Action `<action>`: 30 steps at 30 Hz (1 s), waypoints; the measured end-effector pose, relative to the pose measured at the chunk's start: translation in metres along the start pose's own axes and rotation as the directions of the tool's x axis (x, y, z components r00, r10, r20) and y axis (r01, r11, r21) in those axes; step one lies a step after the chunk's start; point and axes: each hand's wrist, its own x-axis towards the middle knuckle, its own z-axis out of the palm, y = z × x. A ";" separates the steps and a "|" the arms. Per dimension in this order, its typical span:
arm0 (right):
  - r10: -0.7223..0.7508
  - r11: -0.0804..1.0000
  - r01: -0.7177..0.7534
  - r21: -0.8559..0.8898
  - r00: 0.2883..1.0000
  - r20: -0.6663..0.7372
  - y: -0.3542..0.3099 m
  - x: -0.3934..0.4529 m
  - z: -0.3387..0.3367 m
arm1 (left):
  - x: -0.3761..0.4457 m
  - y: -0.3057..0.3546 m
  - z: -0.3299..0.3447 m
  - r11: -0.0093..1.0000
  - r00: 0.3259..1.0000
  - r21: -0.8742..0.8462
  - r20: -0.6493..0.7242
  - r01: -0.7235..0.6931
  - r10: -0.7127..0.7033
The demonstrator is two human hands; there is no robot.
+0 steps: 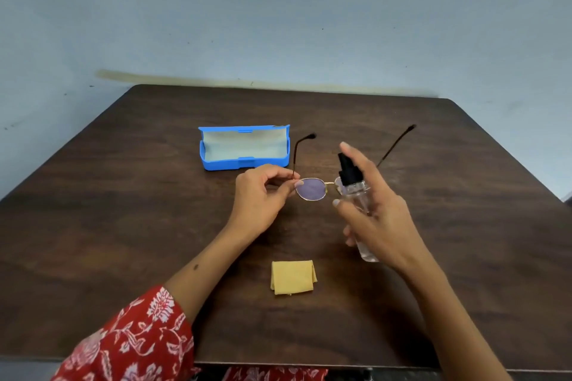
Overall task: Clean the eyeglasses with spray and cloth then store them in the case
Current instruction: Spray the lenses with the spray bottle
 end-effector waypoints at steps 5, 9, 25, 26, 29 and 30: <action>-0.109 0.919 0.098 -0.382 0.994 -0.006 0.009 0.008 0.012 | 0.003 0.003 -0.008 0.993 0.985 0.001 -0.133 -0.115 0.114; -0.114 0.890 0.094 -0.445 0.993 -0.018 0.008 0.008 0.019 | 0.003 0.008 -0.012 0.978 0.963 0.003 -0.176 -0.208 0.205; -0.180 0.946 0.128 -0.299 0.971 -0.155 0.015 0.002 0.014 | 0.003 0.011 -0.016 0.930 0.908 0.070 -0.202 -0.361 0.367; -0.172 0.944 0.109 -0.312 0.968 -0.182 0.016 0.001 0.011 | 0.003 0.011 -0.017 0.934 0.908 0.067 -0.216 -0.352 0.358; -0.115 0.952 0.039 -0.304 0.965 -0.236 0.020 0.000 0.003 | 0.003 0.011 -0.018 0.940 0.909 0.072 -0.242 -0.333 0.340; -0.108 0.952 0.029 -0.306 0.964 -0.244 0.021 -0.001 0.001 | 0.004 0.011 -0.019 0.942 0.909 0.069 -0.248 -0.329 0.336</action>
